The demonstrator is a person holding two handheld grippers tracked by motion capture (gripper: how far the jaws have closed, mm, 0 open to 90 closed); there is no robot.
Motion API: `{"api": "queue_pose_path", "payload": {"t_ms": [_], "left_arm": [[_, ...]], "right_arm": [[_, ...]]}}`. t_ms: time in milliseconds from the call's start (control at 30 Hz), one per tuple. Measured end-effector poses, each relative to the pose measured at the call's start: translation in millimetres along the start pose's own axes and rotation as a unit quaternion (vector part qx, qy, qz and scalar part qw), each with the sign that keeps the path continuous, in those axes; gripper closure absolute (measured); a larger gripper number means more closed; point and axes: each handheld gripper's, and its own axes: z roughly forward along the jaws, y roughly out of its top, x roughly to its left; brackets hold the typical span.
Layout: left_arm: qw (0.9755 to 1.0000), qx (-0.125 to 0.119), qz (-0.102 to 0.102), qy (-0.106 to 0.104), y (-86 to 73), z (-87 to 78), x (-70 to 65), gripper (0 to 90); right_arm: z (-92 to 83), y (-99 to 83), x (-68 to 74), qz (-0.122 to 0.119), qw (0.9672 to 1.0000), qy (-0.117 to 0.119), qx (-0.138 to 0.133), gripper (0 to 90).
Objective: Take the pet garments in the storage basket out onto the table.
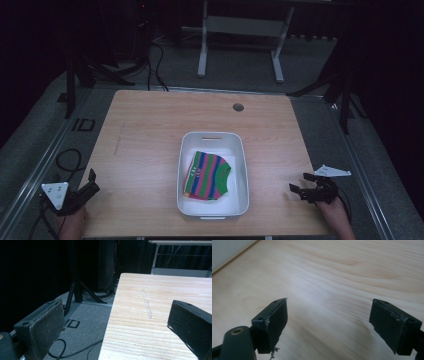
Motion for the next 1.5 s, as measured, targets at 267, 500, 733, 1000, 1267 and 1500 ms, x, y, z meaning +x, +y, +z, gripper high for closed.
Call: {"api": "queue_pose_path", "payload": {"t_ms": [267,500,733,1000,1267,1500], "left_arm": [[1.0000,-0.002,-0.001,-0.001,-0.1,-0.1,-0.1,1.4],[1.0000,-0.002,-0.001,-0.002,-0.2,-0.1,-0.1,1.4],[1.0000,-0.002,0.001,-0.003,-0.1,-0.1,-0.1,1.4],[1.0000,-0.001,0.001,-0.004,-0.1,-0.2,-0.3,1.4],[1.0000,-0.001,0.002,-0.004,-0.1,-0.2,-0.5,1.4],[1.0000,-0.001,0.002,-0.005,-0.1,-0.2,-0.4,1.4]], "right_arm": [[10.3,9.4,13.4,-0.073,0.9939,0.069,0.046,14.7],[14.7,24.6,34.6,-0.133,0.9801,0.132,0.065,14.7],[13.4,45.0,51.2,-0.154,0.9715,0.159,0.083,14.5],[10.7,71.7,72.5,-0.192,0.9596,0.184,0.091,13.7],[5.3,102.6,92.7,-0.225,0.9489,0.202,0.092,13.7],[8.7,128.3,112.8,-0.254,0.9382,0.216,0.092,13.7]]}}
